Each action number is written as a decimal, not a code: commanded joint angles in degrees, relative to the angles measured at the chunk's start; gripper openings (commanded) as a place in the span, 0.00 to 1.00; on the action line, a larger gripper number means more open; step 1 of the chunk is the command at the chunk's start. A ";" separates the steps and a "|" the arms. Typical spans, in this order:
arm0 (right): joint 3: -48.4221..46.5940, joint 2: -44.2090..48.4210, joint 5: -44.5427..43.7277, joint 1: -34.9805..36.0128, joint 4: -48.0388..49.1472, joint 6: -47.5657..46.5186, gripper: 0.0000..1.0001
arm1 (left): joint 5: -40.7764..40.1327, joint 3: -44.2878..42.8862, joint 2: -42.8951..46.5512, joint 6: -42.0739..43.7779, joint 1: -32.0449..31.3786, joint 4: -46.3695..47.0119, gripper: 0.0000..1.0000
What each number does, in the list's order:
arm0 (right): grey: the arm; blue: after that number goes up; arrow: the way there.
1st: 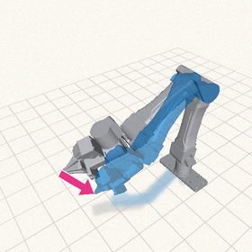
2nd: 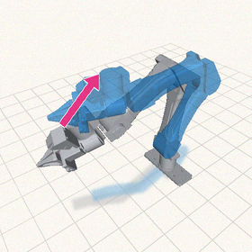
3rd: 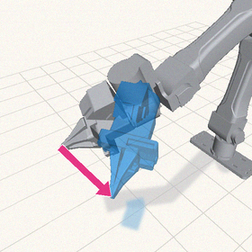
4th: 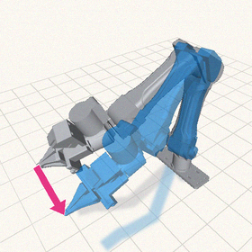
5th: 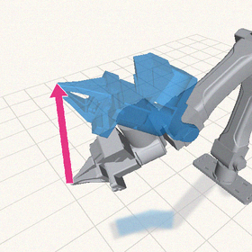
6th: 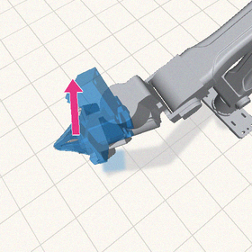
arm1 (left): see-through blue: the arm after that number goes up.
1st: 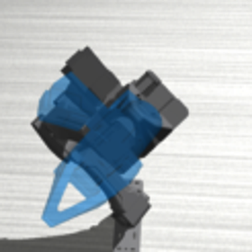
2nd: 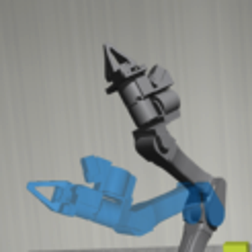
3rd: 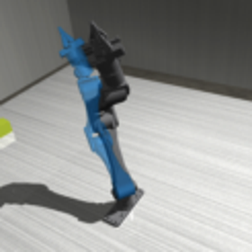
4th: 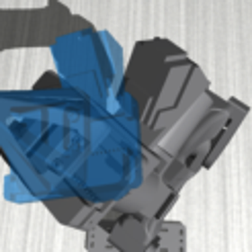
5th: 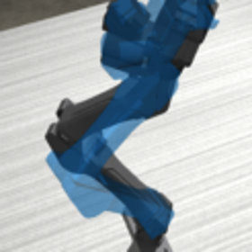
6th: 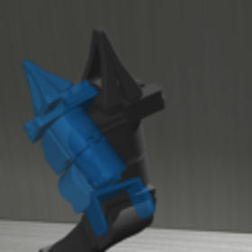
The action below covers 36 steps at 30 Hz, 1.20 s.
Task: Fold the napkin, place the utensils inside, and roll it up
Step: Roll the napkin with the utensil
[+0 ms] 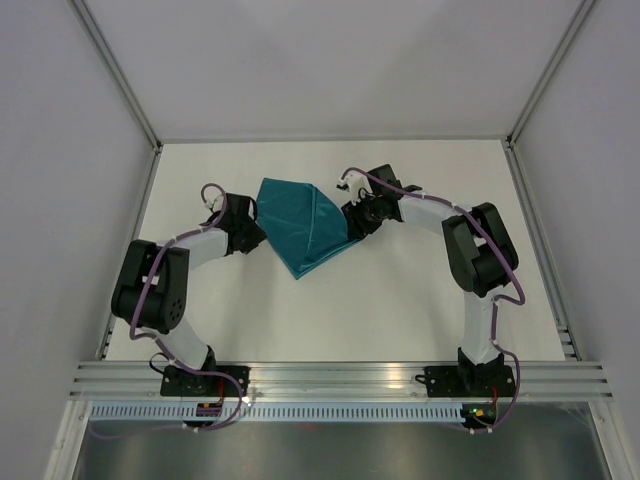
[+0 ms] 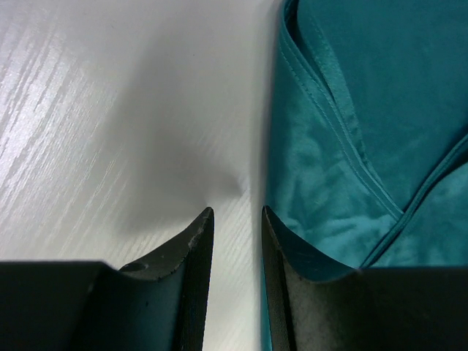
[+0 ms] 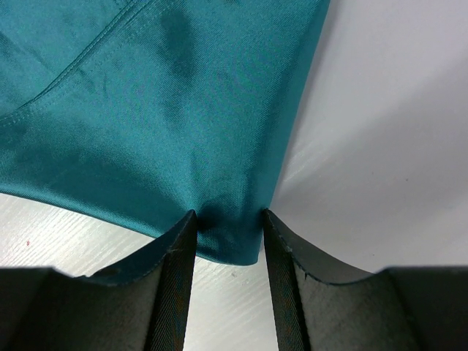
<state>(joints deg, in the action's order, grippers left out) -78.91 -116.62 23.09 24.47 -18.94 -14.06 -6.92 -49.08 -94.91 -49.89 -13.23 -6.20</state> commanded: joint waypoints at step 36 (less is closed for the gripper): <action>8.69 9.21 8.99 -2.58 -7.52 13.89 0.47 | 20.63 -41.09 -30.50 19.21 -4.17 -12.52 0.40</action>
<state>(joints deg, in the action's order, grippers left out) -70.74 -110.43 30.46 22.00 -24.99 -2.15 10.15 -87.50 -123.74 -34.41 -16.71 -15.11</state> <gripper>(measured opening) 0.469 0.397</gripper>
